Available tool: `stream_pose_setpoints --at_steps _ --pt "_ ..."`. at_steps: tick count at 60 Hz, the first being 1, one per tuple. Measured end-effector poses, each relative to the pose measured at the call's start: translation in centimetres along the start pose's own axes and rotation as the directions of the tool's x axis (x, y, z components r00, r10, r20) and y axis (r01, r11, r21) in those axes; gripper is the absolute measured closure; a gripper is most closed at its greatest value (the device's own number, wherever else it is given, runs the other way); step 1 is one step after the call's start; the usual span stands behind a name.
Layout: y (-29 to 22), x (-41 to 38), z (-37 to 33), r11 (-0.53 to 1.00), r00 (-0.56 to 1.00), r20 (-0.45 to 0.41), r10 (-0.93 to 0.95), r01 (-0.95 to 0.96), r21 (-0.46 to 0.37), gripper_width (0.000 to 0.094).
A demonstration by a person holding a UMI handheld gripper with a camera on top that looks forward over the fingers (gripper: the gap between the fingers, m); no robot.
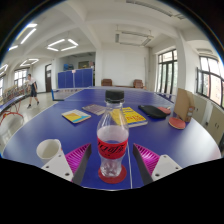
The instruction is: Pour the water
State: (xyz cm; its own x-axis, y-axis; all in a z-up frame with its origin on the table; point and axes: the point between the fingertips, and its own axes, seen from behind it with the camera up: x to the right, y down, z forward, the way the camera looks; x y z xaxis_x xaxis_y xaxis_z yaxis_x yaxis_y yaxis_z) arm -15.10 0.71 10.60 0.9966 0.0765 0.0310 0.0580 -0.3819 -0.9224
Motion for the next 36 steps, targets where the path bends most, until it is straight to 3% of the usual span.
stream_pose_setpoints --at_steps 21,36 --pt "-1.3 -3.4 -21.3 0.999 0.997 -0.069 -0.039 0.036 -0.035 0.0085" --pt "1.4 -7.0 -35.4 0.998 0.992 -0.116 -0.050 0.046 -0.036 0.0083"
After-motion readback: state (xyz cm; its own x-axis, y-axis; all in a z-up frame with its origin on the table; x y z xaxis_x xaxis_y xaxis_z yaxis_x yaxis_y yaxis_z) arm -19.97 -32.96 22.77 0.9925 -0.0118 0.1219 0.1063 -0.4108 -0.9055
